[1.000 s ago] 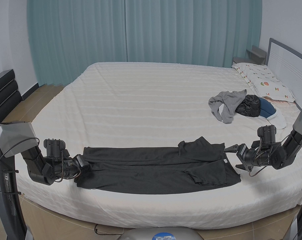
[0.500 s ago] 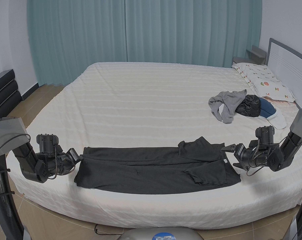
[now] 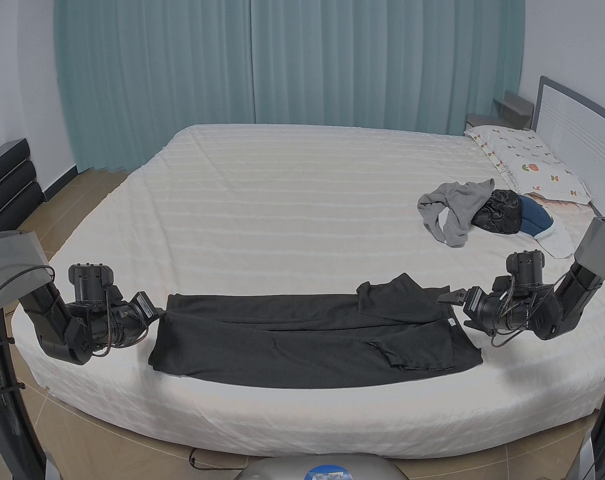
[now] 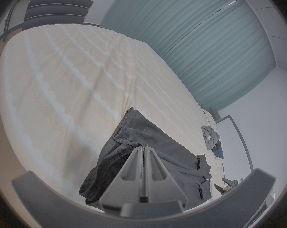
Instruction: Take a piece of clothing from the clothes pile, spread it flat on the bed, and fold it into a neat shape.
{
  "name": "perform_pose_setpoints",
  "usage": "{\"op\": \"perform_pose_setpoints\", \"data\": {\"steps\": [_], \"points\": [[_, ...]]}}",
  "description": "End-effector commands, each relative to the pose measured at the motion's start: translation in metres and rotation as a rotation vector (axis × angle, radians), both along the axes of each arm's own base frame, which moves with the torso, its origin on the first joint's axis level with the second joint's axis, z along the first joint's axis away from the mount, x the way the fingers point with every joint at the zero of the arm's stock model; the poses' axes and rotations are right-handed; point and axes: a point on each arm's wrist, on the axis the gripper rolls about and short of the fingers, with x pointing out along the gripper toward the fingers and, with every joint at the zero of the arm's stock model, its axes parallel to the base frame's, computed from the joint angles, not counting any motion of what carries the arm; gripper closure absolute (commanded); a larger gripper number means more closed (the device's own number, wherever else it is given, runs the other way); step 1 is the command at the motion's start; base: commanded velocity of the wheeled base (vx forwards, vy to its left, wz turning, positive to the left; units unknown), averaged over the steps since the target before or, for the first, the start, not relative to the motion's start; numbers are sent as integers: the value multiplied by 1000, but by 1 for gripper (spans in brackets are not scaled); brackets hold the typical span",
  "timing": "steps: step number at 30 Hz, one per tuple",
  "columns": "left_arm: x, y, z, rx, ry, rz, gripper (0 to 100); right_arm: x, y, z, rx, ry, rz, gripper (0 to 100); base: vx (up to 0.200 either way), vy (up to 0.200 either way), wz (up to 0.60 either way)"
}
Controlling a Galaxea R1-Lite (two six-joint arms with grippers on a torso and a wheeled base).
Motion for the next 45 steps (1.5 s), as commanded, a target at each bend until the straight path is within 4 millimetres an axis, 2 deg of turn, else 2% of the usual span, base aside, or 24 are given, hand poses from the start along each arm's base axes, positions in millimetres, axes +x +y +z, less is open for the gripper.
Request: {"op": "perform_pose_setpoints", "data": {"steps": [1,9,28,29,38,45], "points": [[0,0,0,-1,1,1,100,14,6,-10,-7,-7,25,0,0,0,0],[0,1,-1,-1,2,2,100,22,16,-38,-48,-3,81,0,0,0,0],[0,1,-2,-2,6,3,100,22,8,-39,-75,-42,87,0,0,0,0],[0,1,-2,-2,4,3,100,21,7,-41,-93,-43,98,100,0,0,0],[1,1,-2,-2,4,5,100,16,4,-43,-128,-46,117,100,0,0,0],[1,6,-1,3,0,17,100,16,-9,-25,-105,-114,78,100,0,0,0]]}}
